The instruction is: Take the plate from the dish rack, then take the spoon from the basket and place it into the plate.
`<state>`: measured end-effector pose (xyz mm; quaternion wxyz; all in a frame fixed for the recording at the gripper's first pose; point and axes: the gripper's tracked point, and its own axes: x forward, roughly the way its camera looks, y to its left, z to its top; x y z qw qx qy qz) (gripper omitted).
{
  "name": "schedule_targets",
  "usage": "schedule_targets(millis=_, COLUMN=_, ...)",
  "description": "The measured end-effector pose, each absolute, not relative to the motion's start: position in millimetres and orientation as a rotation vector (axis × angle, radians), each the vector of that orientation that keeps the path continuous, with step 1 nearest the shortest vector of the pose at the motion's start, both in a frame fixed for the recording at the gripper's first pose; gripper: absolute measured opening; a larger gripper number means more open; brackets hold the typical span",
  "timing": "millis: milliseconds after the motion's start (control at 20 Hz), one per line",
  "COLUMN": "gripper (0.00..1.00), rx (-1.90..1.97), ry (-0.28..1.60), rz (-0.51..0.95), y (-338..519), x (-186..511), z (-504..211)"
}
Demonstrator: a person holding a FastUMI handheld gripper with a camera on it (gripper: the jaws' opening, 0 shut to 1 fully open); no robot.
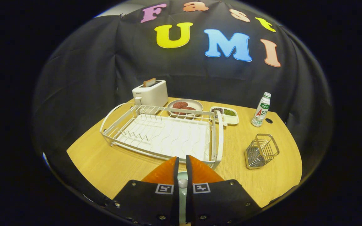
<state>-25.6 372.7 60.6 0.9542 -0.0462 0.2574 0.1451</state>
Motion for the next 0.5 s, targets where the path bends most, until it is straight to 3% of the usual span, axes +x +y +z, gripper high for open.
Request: schedule_targets(millis=500, gripper=0.21, rx=0.023, ry=0.480, rz=0.208, y=314.7, x=-25.2, z=73.0)
